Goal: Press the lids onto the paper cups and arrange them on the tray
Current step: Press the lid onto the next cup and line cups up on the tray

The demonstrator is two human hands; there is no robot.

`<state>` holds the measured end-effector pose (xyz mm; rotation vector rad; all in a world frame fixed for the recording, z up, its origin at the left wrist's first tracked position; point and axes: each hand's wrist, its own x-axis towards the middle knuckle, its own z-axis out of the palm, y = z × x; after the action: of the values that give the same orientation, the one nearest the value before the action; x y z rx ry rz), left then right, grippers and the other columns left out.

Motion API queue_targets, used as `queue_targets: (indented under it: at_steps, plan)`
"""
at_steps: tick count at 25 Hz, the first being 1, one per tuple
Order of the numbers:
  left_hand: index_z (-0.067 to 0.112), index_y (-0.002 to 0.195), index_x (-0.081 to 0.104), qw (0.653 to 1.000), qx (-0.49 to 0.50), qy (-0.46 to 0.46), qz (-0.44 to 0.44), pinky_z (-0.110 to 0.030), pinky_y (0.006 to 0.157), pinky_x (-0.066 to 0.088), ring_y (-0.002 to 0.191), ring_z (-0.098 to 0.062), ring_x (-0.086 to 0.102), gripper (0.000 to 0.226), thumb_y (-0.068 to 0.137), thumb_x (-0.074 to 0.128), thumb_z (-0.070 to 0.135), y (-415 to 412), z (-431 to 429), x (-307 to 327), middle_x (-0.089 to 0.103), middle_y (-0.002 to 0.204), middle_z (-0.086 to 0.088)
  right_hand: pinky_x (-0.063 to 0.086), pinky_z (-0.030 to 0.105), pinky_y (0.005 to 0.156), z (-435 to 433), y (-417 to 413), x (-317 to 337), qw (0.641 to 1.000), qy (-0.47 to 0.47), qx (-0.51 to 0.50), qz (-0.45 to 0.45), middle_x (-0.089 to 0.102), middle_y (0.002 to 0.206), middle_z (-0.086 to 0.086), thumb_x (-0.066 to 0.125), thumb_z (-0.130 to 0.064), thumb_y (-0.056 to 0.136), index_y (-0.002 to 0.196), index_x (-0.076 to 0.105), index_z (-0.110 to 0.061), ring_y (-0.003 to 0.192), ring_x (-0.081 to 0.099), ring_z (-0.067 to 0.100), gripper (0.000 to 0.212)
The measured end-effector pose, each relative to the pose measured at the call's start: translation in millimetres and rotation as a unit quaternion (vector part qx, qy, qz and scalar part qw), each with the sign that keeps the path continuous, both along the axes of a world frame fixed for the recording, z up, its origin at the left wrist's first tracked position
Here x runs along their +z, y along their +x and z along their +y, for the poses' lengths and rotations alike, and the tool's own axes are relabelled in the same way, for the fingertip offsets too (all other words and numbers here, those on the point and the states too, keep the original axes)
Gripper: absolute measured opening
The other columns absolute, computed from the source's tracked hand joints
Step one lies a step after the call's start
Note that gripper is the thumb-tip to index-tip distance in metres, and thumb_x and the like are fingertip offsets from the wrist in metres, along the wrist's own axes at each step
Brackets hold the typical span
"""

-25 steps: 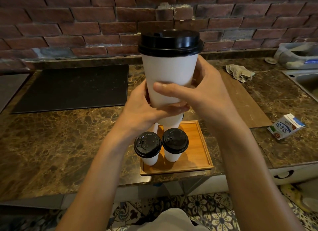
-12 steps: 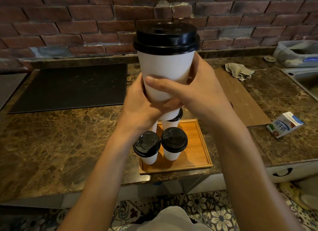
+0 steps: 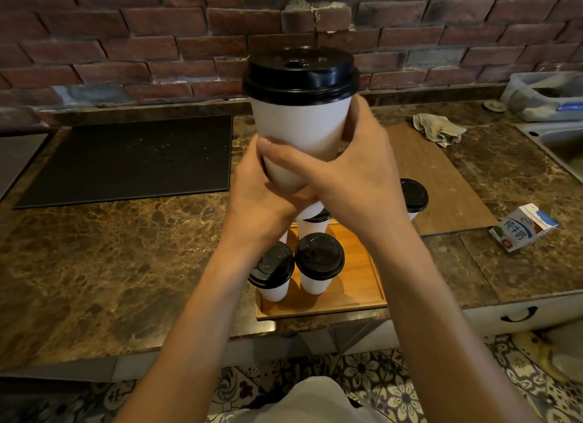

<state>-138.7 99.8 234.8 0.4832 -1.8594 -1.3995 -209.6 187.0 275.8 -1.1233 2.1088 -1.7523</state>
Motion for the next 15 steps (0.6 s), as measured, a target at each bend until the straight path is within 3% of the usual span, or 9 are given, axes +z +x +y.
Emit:
queue_targets:
  at_steps: [2,5,9,11,15]
  plan:
    - [0.008,0.128,0.047,1.000,-0.019,-0.001,-0.004,-0.001,0.073,0.046,0.098,0.016,0.059,0.068,0.068,0.080,0.009,1.0,-4.1,-0.2,0.060,0.109,0.012,0.055,0.024,0.086,0.5,-3.7,2.9,1.000,-0.011,0.002,0.000,0.060,0.117,-0.016,0.084,-0.050,0.064,0.130,0.050,-0.025,0.107,0.057,-0.003,0.079]
    - [0.019,0.123,0.048,0.999,-0.043,-0.009,-0.014,-0.001,0.071,0.046,0.096,0.017,0.059,0.067,0.067,0.082,0.008,4.0,-8.3,1.3,0.060,0.107,0.015,0.054,0.014,0.080,2.2,-7.5,5.3,0.999,-0.026,0.018,-0.013,0.062,0.114,-0.017,0.086,-0.045,0.064,0.128,0.051,-0.025,0.103,0.058,-0.008,0.075]
    - [0.037,0.106,0.049,0.997,-0.073,-0.001,-0.026,-0.003,0.069,0.048,0.094,0.014,0.060,0.058,0.063,0.083,0.019,12.1,-10.6,4.8,0.064,0.096,0.024,0.058,0.027,0.086,5.3,-14.1,3.7,0.996,-0.027,0.062,-0.053,0.063,0.119,-0.009,0.086,-0.036,0.068,0.131,0.052,-0.020,0.109,0.061,0.002,0.073]
    - [0.036,0.109,0.051,0.995,-0.095,0.009,-0.031,-0.007,0.072,0.050,0.098,0.007,0.062,0.062,0.058,0.086,0.028,15.3,-11.2,6.1,0.066,0.098,0.025,0.058,0.028,0.086,7.7,-17.3,2.1,0.993,-0.023,0.094,-0.073,0.064,0.118,-0.009,0.085,-0.032,0.070,0.129,0.053,-0.021,0.108,0.061,0.003,0.069]
    - [0.032,0.111,0.054,0.992,-0.119,0.019,-0.033,-0.012,0.073,0.053,0.099,0.000,0.066,0.064,0.057,0.089,0.026,18.2,-10.2,5.3,0.069,0.101,0.022,0.056,0.027,0.088,12.0,-22.1,-1.0,0.987,-0.005,0.139,-0.078,0.066,0.115,-0.009,0.085,-0.028,0.069,0.125,0.055,-0.023,0.109,0.062,0.004,0.063]
